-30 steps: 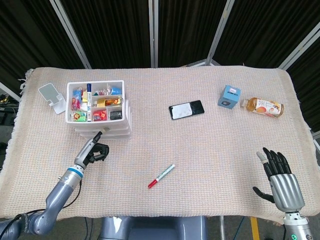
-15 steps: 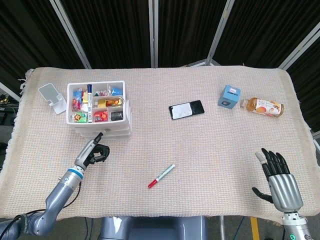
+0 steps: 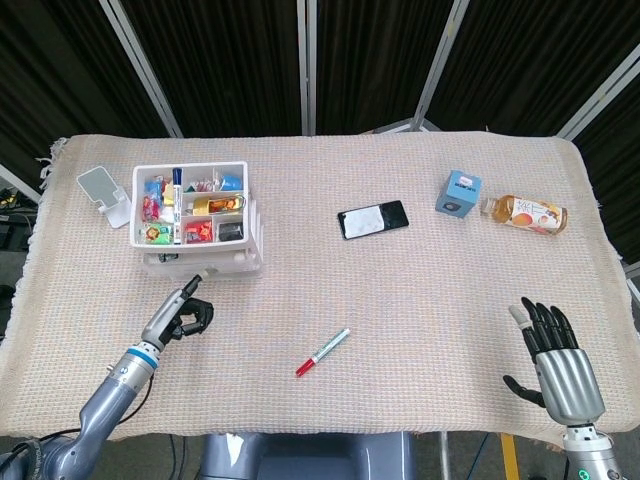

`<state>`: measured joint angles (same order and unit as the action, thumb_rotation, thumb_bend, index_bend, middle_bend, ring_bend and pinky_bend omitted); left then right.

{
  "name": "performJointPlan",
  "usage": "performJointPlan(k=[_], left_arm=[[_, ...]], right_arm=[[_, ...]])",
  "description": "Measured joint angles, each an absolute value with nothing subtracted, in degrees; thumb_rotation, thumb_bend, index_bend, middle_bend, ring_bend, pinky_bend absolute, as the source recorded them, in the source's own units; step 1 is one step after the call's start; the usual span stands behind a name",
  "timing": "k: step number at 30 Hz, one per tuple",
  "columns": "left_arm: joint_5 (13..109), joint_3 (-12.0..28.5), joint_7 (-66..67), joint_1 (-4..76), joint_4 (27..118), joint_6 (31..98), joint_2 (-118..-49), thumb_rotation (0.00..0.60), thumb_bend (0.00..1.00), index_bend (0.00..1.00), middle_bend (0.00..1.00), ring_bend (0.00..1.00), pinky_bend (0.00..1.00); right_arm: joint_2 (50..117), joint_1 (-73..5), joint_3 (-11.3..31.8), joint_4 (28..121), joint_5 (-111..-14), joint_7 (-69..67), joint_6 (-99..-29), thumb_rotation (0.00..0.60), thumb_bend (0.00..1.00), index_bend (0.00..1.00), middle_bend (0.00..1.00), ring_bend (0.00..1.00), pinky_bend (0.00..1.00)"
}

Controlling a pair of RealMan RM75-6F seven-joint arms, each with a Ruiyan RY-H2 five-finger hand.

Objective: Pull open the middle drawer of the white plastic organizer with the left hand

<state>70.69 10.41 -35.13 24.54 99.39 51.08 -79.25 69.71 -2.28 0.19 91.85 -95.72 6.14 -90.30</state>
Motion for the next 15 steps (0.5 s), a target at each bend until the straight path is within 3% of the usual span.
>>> performJointPlan(k=[15], left_arm=[[74.2, 7.9, -38.1, 21.4, 99.2, 55.1, -76.8, 0.6, 0.9, 0.11, 0.78, 0.78, 0.65]], right_arm=[[70.0, -2.2, 0.3, 91.6, -95.8, 6.1, -90.4, 0.6, 0.02, 0.0, 0.0, 0.0, 0.0]])
